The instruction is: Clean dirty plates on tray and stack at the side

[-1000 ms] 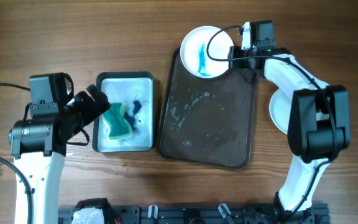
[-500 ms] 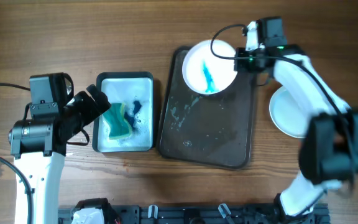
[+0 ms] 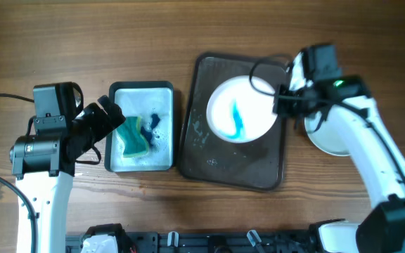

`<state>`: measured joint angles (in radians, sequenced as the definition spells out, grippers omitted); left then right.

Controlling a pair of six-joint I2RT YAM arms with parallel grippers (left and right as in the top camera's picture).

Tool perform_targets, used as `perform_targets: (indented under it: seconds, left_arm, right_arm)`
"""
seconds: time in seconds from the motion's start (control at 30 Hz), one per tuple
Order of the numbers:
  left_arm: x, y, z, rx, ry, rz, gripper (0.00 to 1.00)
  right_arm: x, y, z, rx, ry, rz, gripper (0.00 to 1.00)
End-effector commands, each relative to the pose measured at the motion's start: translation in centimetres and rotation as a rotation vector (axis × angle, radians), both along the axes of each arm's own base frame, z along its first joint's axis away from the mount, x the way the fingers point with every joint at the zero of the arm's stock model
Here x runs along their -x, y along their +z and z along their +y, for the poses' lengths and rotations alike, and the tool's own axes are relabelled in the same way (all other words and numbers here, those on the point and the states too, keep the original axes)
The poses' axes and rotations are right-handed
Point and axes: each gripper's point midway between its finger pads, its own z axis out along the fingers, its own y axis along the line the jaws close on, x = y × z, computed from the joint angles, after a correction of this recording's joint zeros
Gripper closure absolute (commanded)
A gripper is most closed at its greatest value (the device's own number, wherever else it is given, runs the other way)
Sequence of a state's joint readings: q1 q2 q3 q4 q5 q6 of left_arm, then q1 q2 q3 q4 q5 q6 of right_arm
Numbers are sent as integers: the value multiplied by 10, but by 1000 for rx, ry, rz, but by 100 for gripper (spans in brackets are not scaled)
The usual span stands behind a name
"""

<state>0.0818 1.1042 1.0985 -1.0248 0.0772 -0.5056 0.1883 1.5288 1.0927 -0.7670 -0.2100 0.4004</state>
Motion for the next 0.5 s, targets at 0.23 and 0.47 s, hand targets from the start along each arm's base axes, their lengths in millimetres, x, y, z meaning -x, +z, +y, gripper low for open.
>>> perform_targets:
  seconds: [0.23,0.47]
  left_arm:
    - [-5,9,0,7,0,-37,0]
    - [-6,12,-24,128,-77,-45,0]
  right_arm:
    - [34,-90,2,-99,-259,76,74]
    - [34,-42,2,-10,24,-43,58]
